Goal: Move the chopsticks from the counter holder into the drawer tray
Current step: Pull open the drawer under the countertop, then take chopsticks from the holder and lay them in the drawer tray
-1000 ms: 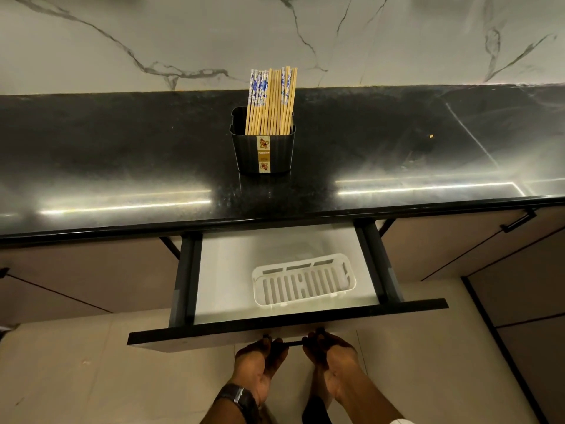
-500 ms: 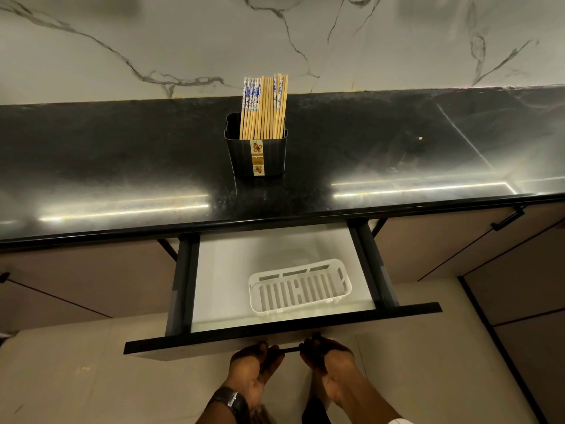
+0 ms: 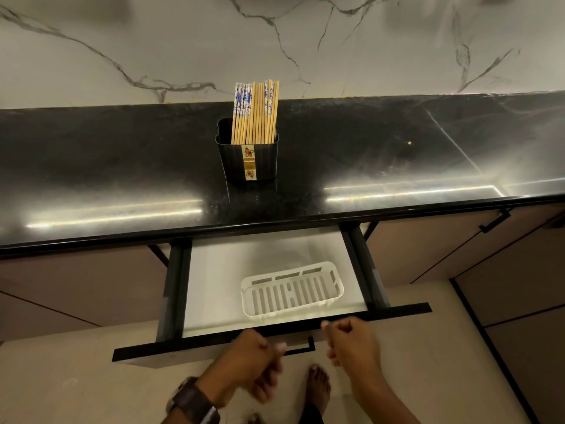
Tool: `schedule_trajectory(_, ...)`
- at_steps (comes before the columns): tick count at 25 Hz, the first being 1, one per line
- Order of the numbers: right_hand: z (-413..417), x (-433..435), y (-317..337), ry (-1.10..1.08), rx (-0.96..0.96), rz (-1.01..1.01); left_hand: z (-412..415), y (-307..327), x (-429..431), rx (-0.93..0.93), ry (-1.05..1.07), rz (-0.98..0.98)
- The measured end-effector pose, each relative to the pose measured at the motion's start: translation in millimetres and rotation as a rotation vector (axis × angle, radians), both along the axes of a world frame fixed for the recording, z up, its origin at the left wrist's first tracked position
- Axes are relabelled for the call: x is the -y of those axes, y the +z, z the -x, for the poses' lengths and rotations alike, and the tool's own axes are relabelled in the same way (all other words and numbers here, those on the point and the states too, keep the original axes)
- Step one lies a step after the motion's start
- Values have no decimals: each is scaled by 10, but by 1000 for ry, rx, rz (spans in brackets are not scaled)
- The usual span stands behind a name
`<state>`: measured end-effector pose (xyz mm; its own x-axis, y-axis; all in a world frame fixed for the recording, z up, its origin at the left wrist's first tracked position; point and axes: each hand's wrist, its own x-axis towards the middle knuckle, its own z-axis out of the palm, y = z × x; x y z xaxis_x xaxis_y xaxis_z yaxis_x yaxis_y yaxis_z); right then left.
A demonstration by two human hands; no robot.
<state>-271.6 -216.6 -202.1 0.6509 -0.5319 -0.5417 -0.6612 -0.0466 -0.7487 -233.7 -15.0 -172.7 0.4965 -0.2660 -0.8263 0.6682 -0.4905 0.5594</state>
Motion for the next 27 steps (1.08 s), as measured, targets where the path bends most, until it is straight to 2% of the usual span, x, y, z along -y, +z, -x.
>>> schedule_trajectory(1, -102, 28, 123, 50, 103, 77, -128, 73, -16, 169, 20, -22)
schedule_trajectory(3, -400, 89, 248, 75, 248, 248, -435, 136, -27, 540, 146, -184)
schedule_trajectory(4, -557, 123, 239, 84, 256, 316, -592, 110, -35, 653, 220, -269)
schedule_trajectory(5, -707, 161, 206, 119, 210, 368, -729, 34, -47, 685, 286, -319)
schedule_trajectory(7, -946, 257, 0, 279, -23, 400, -931, -208, -67, 527, 307, -405)
schedule_trajectory(9, -1087, 299, -180, 420, -265, 377, -1029, -413, -56, 268, 328, -339)
schedule_trajectory(11, -1156, 293, -293, 478, -349, 351, -1046, -524, -26, 103, 418, -192)
schedule_trajectory(12, -1172, 287, -336, 492, -344, 356, -1062, -584, -31, 79, 445, -171)
schedule_trajectory(16, -1155, 267, -405, 517, -331, 402, -1115, -805, -73, 129, 468, -237)
schedule_trajectory(20, -1062, 239, -383, 516, -336, 415, -1023, -778, -100, 105, 498, -236)
schedule_trajectory(22, -1031, 227, -281, 507, -296, 433, -1008, -710, -122, 166, 447, -265)
schedule_trajectory(25, -1118, 198, 50, 440, -72, 498, -1083, -423, -189, 383, 393, -319)
schedule_trajectory(27, -1281, 146, 346, 401, 146, 498, -1200, -155, -217, 496, 473, -223)
